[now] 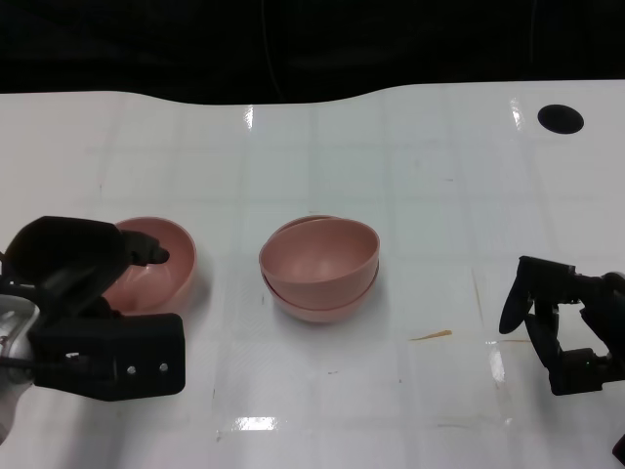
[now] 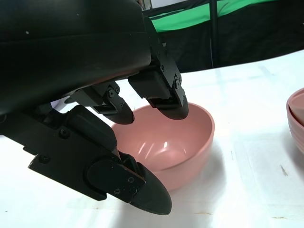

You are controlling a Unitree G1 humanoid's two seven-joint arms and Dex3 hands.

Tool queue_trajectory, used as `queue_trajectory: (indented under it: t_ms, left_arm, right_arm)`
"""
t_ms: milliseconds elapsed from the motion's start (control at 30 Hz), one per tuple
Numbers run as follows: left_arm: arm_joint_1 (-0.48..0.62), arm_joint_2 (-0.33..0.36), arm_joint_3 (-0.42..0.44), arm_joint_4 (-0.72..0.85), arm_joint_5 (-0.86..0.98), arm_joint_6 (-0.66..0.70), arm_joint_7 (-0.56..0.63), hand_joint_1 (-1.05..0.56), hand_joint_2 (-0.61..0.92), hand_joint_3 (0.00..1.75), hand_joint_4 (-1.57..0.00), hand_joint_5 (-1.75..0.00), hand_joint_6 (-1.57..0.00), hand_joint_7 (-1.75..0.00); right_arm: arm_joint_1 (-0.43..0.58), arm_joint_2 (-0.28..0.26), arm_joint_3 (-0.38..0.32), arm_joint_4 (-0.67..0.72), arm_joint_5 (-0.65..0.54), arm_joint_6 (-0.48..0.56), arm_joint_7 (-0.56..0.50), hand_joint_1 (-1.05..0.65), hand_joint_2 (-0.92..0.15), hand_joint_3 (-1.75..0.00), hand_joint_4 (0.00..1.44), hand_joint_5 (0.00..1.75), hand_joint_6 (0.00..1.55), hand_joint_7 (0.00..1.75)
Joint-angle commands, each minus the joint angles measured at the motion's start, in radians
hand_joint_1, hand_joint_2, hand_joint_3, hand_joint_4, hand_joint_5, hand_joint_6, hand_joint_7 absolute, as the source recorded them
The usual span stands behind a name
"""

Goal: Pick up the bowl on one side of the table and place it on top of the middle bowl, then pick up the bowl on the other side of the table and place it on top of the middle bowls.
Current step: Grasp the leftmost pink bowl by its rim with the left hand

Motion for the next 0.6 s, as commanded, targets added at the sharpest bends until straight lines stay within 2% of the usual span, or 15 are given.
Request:
queue_trajectory:
  t_ms: [33,400,600]
  left_arm:
    - [-0.023,0.000,-0.011,0.037,-0.019,-0.003,0.010,-0.78,0.76,0.00,-0.75,0.00,-0.75,0.00]
    - [-0.101,-0.029,-0.043,0.219,-0.068,-0.087,0.049,-0.72,0.74,0.00,-0.73,0.00,-0.74,0.00]
    - [-0.139,-0.046,-0.068,0.330,-0.069,-0.135,0.117,-0.70,0.73,0.00,-0.78,-0.02,-0.79,-0.02]
  right_arm:
    - [0.000,-0.014,-0.002,-0.007,-0.002,0.006,-0.003,0.01,-0.39,-1.52,0.88,1.75,0.67,1.69]
    - [-0.003,-0.009,0.002,-0.006,-0.026,0.005,-0.019,-0.02,-0.40,-1.51,0.89,1.75,0.67,1.68]
    - [-0.005,-0.009,0.004,0.000,-0.027,-0.005,-0.021,-0.01,-0.41,-1.51,0.89,1.75,0.68,1.68]
